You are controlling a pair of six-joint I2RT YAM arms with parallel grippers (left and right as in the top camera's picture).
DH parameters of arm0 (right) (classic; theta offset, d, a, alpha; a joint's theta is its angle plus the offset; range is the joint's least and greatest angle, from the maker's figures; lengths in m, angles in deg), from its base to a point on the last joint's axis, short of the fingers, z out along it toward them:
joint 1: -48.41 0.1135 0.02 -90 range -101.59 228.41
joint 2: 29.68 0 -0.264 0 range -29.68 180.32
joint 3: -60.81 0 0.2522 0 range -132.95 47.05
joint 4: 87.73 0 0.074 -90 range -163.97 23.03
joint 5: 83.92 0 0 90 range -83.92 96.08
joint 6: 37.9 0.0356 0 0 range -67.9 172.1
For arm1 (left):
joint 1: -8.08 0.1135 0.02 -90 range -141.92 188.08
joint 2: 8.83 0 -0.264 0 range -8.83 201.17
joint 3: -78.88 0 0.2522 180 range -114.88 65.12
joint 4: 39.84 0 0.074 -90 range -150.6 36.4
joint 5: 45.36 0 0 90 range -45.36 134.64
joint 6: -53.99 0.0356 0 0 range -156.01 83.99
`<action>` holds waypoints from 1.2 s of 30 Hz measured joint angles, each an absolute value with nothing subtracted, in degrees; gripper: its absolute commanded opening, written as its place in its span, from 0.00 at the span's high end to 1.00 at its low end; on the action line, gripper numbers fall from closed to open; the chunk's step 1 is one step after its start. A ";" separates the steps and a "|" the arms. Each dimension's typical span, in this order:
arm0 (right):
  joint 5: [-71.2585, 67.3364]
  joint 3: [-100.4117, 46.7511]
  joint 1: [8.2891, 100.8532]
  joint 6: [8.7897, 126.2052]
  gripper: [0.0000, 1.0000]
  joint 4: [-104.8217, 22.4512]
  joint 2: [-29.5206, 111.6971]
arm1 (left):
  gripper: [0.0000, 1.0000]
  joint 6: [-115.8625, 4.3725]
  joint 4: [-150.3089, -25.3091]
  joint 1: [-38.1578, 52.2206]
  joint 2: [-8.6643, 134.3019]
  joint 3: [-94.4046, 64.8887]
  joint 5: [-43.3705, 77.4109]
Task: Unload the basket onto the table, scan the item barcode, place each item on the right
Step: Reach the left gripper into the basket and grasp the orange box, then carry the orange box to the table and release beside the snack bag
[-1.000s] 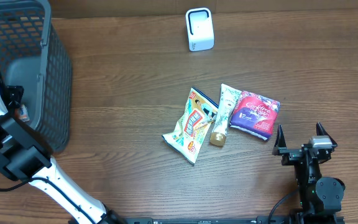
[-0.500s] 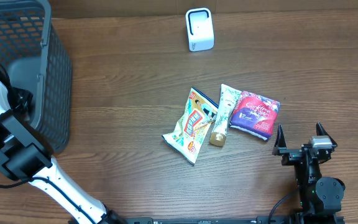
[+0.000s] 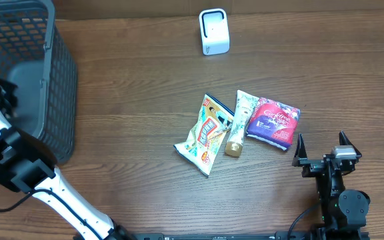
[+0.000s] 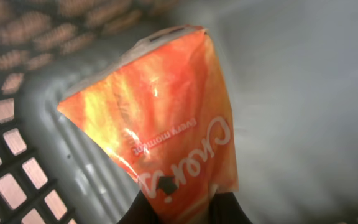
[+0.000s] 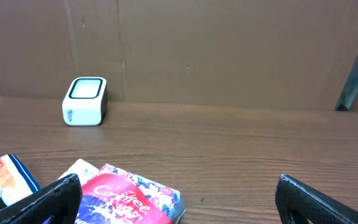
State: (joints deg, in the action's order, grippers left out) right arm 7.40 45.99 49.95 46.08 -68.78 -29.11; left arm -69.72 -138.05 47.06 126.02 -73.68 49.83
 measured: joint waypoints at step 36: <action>7.40 45.99 49.95 46.10 0.00 -68.82 -29.11 | 0.87 -66.40 -148.25 -21.46 116.14 -54.30 46.90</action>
State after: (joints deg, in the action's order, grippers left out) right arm 7.40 45.99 49.95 46.10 -68.82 -29.11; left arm -66.40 -148.25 -21.46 116.14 -54.30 46.90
